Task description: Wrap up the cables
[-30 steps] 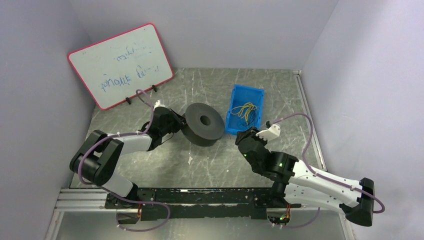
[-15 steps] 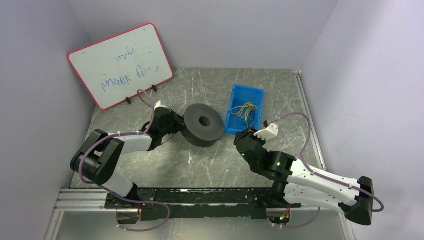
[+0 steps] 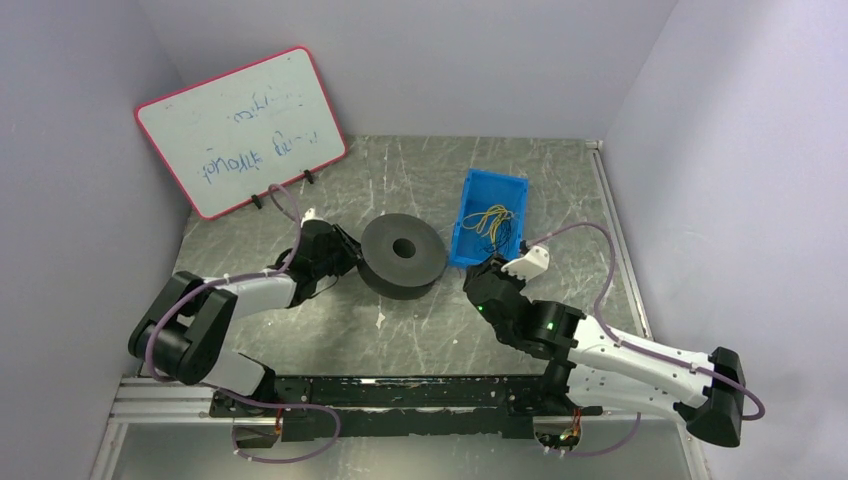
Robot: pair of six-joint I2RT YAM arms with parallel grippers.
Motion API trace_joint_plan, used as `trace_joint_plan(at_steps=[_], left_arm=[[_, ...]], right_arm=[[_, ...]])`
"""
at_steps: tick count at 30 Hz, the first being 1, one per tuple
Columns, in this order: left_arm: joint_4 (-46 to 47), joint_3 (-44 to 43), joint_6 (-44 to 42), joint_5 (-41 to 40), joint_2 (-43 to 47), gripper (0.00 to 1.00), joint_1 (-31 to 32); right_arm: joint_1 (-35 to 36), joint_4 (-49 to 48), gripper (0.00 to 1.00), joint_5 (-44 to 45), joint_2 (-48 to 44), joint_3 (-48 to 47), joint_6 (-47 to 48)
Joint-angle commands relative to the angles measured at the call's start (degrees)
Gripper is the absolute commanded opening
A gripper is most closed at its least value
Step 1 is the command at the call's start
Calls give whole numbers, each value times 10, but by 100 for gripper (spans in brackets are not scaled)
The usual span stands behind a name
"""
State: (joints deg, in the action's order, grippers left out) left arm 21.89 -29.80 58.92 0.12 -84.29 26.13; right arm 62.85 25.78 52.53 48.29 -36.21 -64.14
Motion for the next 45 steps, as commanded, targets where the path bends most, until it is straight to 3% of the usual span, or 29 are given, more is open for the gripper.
trace_joint_plan(at_steps=[1,21,27,30,31,37,38,39,42,45], left_arm=[[-33,5,-18,-13,32,42,-8],[-134,34,-56,-39,99,44,-45],[-162,24,-68,-47,116,60,-45],[-191,6,-79,-50,130,82,-45],[-207,-1,-83,-52,134,85,-45],[-298,-61,-113,-53,160,87,-45],[-311,-71,-119,-56,167,89,-45],[-333,-81,-126,-61,174,99,-45],[-378,-116,-147,-77,193,99,-45],[-406,-143,-170,-81,214,99,-45]], right_arm=[[-1,-18,41,0,8,-13,13],[-1,-33,42,-4,29,-15,24],[-2,-52,42,-12,42,-16,60],[-20,-60,44,-22,64,-32,120],[-29,-63,45,-34,75,-40,143],[-137,-78,49,-182,154,-90,263],[-144,-75,50,-191,164,-98,274],[-152,-70,51,-198,171,-108,284],[-178,-63,55,-223,186,-129,314],[-210,-49,71,-237,195,-148,340]])
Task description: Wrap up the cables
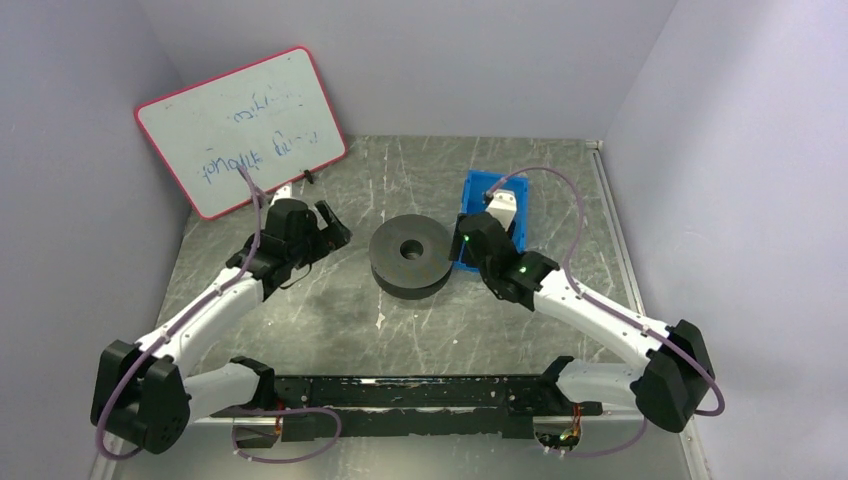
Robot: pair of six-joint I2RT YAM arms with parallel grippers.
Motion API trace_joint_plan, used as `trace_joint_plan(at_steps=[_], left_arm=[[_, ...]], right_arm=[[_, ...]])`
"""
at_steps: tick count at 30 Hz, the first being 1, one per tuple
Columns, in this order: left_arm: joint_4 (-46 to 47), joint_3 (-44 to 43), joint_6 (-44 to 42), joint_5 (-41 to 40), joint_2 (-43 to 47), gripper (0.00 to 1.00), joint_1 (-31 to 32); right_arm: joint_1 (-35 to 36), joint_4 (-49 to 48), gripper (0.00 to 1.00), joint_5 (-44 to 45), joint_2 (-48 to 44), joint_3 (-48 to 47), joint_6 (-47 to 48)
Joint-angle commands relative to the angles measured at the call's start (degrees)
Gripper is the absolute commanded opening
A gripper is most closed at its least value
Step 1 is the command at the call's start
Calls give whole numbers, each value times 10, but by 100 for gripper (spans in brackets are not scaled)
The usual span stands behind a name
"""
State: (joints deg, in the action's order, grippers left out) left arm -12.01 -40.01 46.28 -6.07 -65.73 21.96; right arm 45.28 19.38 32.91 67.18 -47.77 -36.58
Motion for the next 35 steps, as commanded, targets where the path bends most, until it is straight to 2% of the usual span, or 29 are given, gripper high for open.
trace_joint_plan(at_steps=[1,4,6,12,16,23,28,33,35], left_arm=[[-75,-50,-51,-19,34,99,-3],[-112,-99,-80,-22,41,99,-3],[-141,-135,-102,-22,40,99,-4],[-208,-217,-186,-5,48,99,-3],[-228,-233,-231,7,75,99,-3],[-271,-262,-307,52,136,99,-3],[-274,-268,-319,59,188,99,-3],[-288,-271,-331,35,204,99,-3],[-291,-272,-334,29,202,99,-3]], right_arm=[[-45,21,78,-43,8,-38,71],[-94,38,94,-56,13,-52,84],[-123,53,100,-62,15,-62,86],[-145,72,100,-49,-6,-61,127],[-145,108,100,-67,-17,-78,117],[-145,101,100,-86,-88,-52,106],[-145,137,100,-69,-130,-63,83],[-144,112,100,-130,-207,-44,118],[-144,123,100,-99,-209,-49,100]])
